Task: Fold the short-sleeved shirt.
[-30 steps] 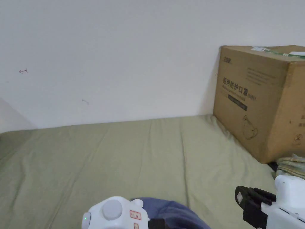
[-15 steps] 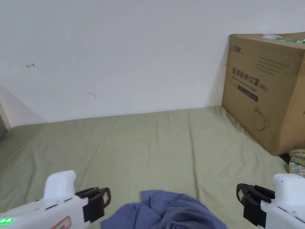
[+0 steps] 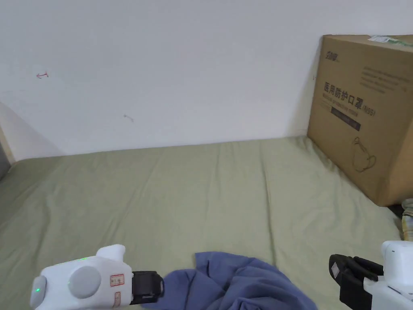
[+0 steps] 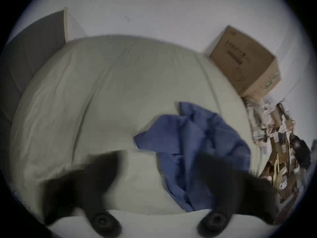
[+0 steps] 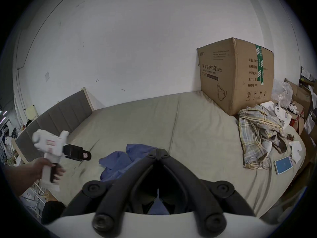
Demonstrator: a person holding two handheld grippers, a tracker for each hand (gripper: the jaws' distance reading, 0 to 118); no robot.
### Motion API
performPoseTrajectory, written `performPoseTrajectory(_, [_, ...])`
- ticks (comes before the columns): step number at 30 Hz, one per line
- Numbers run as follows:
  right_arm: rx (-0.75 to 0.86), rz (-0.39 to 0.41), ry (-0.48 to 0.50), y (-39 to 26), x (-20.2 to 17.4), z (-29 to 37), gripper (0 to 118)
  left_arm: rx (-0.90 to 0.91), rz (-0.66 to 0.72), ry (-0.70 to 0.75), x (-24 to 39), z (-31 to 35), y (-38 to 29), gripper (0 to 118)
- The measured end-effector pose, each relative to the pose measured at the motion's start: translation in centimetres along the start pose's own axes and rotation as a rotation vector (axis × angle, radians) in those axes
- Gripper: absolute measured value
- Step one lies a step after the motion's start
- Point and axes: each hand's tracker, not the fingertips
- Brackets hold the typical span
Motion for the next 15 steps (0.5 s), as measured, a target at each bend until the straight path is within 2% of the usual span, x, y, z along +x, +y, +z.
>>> performPoseTrajectory(1, [-0.005, 0.001, -0.011, -0.3, 0.3, -0.1, 0, -0.035, -0.004, -0.003, -0.1, -2.0, 0.5, 117])
performPoseTrajectory(2, [-0.014, -0.001, -0.022, -0.5, 0.6, -0.4, 0, 0.018, 0.008, -0.031, 0.1, -3.8, 0.9, 116])
performPoseTrajectory(4, [-0.041, -0.013, -0.045, -1.0, 1.4, -1.0, 0, -0.086, -0.010, 0.028, 0.0, -6.7, 0.8, 115])
performPoseTrajectory(7, [-0.086, -0.030, -0.080, -1.9, 2.8, -2.1, 0, -0.147, -0.048, 0.003, 0.7, -10.1, -0.2, 112])
performPoseTrajectory(8, [-0.105, -0.036, -0.093, -2.1, 3.3, -2.7, 0, -0.175, -0.055, -0.013, 0.7, -10.5, -0.3, 102])
performPoseTrajectory(9, [-0.121, -0.042, -0.099, -2.3, 3.7, -3.2, 0, -0.153, -0.127, 0.068, 1.4, -9.9, -0.8, 95])
performPoseTrajectory(11, [-0.160, -0.057, -0.102, -2.5, 4.8, -4.8, 0, -0.055, -0.239, 0.053, 1.9, -7.5, -1.5, 65])
performPoseTrajectory(12, [-0.190, -0.072, -0.095, -2.5, 5.3, -5.9, 0, -0.031, -0.255, 0.032, 1.3, -5.9, -2.0, 39])
performPoseTrajectory(13, [-0.221, -0.086, -0.074, -2.5, 5.7, -7.0, 0, 0.000, -0.272, 0.028, 0.9, -4.4, -2.5, 5])
performPoseTrajectory(15, [-0.252, -0.109, -0.031, -2.2, 6.3, -9.3, 0, 0.062, -0.207, -0.033, -0.6, -1.1, -3.6, 5])
